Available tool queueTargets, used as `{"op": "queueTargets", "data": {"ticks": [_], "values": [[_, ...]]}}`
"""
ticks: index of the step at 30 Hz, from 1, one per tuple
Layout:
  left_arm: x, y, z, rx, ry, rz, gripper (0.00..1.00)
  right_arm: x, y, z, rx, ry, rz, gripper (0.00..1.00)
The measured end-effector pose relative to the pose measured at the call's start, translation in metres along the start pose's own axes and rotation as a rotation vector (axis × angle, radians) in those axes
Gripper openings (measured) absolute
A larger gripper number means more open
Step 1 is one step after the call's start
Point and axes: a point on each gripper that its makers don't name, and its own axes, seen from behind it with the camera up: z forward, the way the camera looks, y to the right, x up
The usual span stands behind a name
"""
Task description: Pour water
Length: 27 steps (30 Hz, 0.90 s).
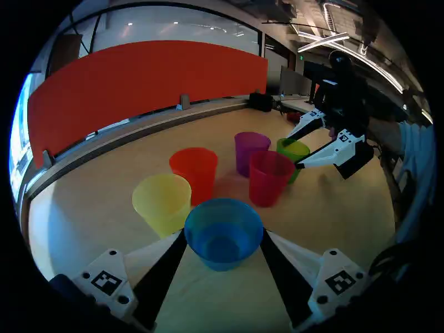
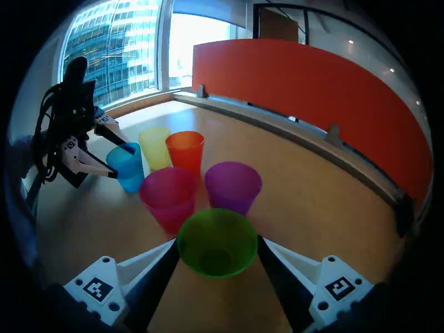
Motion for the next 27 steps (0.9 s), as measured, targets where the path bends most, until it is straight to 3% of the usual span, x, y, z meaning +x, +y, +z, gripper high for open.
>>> {"op": "queueTargets", "data": {"ticks": [20, 27], "values": [[-0.0003, 0.0010, 0.0035, -0.003, 0.001, -0.007, 0.87, -0.0009, 0.0010, 0.0007, 0.002, 0.000, -0.001, 1.00], [0.0001, 0.0014, 0.0036, -0.002, 0.004, -0.007, 0.87, -0.0013, 0.0001, 0.0001, -0.001, 0.003, -0.010, 0.93]]}}
